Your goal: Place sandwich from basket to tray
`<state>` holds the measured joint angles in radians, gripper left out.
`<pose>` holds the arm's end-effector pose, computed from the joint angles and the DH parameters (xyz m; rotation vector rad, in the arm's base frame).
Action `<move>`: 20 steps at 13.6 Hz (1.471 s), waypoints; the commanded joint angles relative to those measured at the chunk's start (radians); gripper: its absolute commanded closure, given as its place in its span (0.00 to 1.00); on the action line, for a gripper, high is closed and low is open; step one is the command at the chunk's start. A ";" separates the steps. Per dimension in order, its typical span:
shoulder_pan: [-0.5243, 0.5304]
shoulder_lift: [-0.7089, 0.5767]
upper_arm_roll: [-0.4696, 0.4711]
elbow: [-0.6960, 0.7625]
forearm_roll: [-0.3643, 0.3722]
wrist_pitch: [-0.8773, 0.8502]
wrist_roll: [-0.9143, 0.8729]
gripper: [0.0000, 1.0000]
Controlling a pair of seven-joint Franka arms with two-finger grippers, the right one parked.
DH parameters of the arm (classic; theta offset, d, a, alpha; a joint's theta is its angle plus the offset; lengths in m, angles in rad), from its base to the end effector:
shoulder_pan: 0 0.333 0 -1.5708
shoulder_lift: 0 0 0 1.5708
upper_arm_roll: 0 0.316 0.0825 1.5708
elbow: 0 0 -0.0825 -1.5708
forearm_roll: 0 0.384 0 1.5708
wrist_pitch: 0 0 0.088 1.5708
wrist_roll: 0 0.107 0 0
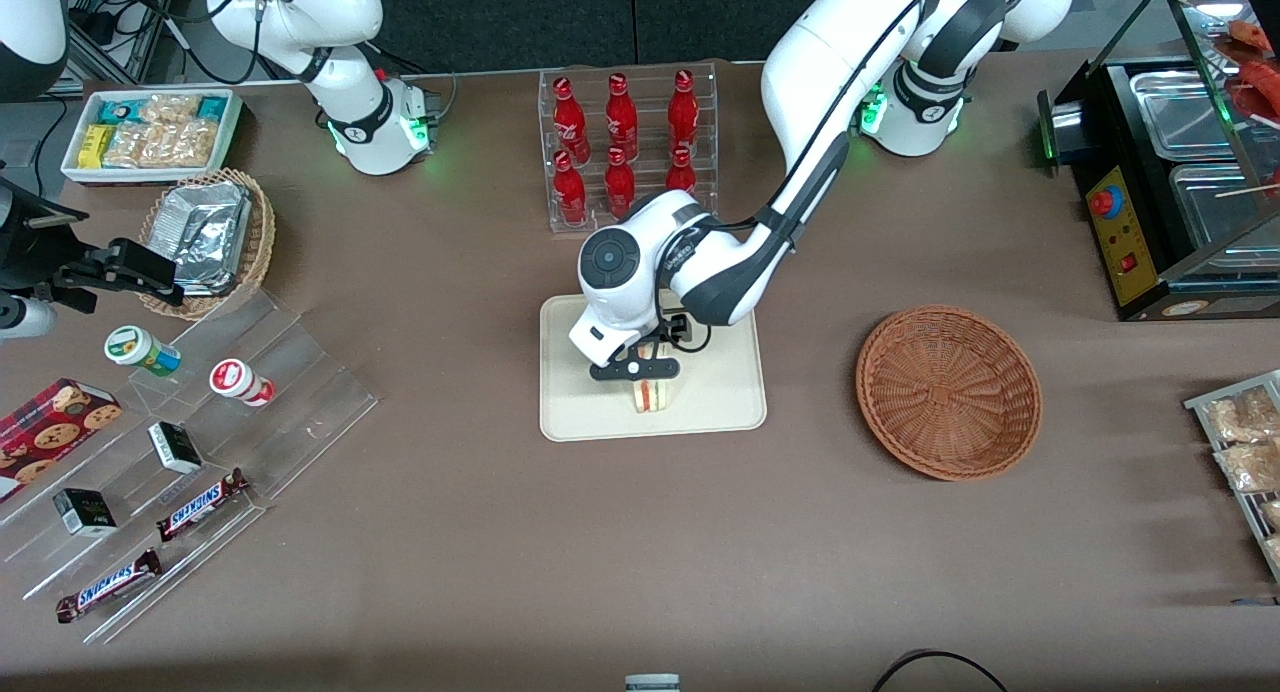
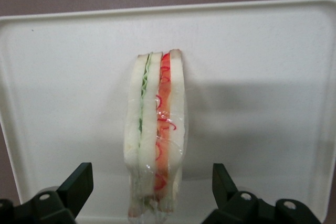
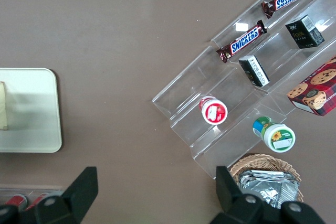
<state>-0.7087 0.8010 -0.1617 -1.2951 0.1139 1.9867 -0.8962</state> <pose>0.4992 -0.5387 0.2614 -3.0731 -0.0265 0.1163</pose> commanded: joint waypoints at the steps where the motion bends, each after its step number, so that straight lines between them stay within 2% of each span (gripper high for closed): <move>1: -0.002 -0.029 0.007 0.017 0.003 -0.051 -0.017 0.00; 6: 0.015 -0.085 0.011 0.026 0.013 -0.104 -0.003 0.00; 13: 0.158 -0.203 0.011 -0.004 0.004 -0.239 0.002 0.00; 16: 0.248 -0.270 0.008 -0.024 -0.005 -0.272 0.129 0.00; 20: 0.386 -0.373 0.008 -0.091 -0.054 -0.308 0.297 0.00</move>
<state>-0.3835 0.5132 -0.1437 -1.2997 0.0937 1.6878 -0.6852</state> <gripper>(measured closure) 0.000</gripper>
